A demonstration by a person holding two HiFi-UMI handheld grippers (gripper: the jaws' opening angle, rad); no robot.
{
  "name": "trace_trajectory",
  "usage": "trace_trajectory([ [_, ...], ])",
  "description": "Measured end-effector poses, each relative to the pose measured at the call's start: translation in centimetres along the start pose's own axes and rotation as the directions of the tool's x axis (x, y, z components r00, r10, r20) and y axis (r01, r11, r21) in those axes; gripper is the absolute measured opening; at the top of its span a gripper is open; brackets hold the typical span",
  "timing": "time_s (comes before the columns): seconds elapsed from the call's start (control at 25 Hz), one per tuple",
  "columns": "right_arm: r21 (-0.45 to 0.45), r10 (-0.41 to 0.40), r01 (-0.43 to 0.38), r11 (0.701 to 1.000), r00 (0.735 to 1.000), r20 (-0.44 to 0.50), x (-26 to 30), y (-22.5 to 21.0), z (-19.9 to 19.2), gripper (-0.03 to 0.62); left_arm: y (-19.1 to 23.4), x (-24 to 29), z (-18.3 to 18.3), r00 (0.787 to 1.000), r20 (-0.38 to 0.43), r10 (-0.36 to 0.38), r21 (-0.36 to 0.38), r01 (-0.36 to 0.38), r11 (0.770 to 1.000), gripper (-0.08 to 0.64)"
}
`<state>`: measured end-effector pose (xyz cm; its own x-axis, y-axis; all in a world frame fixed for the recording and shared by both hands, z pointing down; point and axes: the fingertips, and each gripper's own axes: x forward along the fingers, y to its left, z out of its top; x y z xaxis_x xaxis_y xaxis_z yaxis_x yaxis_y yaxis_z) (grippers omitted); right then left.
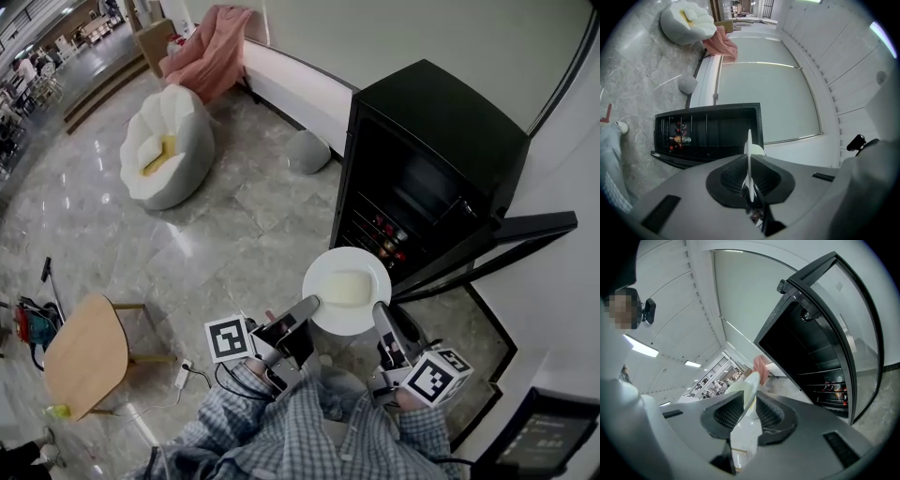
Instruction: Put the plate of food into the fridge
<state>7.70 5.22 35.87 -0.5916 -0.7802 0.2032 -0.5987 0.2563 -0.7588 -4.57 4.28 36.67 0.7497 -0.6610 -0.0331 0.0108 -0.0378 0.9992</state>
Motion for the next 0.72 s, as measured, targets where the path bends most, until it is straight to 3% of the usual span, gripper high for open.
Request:
trace_trajectory([
  [0.36, 0.032, -0.097, 0.095, 0.995, 0.993, 0.072, 1.4, -2.4, 2.0, 0.089, 1.2, 4.2, 1.9, 0.993, -0.119, 0.002, -0.021, -0.005, 1.0, 0.021],
  [0.72, 0.091, -0.19, 0.179, 0.98, 0.973, 0.13, 4.7, -4.2, 4.8, 0.089, 1.5, 9.0, 5.7, 0.97, -0.242, 0.021, -0.021, -0.027, 0.999, 0.021],
])
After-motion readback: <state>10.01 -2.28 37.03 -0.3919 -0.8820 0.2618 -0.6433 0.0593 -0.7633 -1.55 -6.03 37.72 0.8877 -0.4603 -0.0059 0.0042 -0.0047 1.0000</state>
